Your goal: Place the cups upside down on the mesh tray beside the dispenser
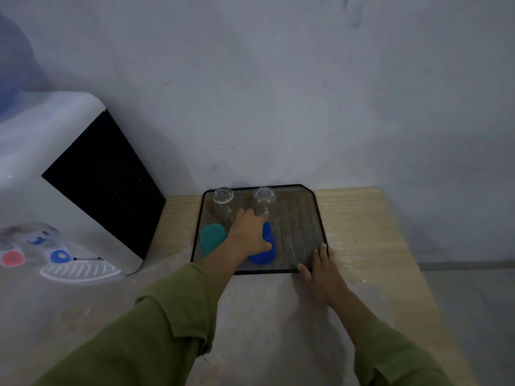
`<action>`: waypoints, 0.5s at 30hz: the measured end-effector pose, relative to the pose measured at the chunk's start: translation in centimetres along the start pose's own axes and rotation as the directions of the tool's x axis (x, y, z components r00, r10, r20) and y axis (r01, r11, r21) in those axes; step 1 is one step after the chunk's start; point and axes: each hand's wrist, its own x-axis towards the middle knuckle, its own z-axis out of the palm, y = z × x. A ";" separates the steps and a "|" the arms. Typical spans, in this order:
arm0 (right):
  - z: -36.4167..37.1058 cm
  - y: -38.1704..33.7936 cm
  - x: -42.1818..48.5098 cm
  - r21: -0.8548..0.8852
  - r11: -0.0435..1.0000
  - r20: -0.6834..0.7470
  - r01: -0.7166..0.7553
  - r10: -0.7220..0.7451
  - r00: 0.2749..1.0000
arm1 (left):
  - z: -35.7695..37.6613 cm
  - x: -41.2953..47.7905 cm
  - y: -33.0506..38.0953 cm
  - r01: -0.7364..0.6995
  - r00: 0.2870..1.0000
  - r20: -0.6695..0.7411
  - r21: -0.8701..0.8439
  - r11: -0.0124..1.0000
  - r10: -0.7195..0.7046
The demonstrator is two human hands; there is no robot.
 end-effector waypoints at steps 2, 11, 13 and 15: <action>0.1 0.0 -0.1 0.009 1.000 -0.007 -0.004 0.004 1.000 | 0.2 0.0 0.0 0.010 1.000 -0.008 -0.029 1.000 -0.010; -0.3 0.0 -0.2 0.021 1.000 -0.011 0.001 -0.001 1.000 | 0.9 -0.1 -0.5 0.008 1.000 -0.026 -0.048 0.999 -0.009; -0.5 0.0 -0.2 0.046 0.999 0.012 -0.004 0.004 1.000 | 0.8 -0.8 -0.6 -0.003 1.000 -0.026 -0.048 0.999 0.001; -1.0 0.0 0.1 0.057 0.998 -0.001 -0.004 0.004 1.000 | 0.8 -1.0 -0.8 0.004 0.999 -0.045 -0.084 0.996 -0.008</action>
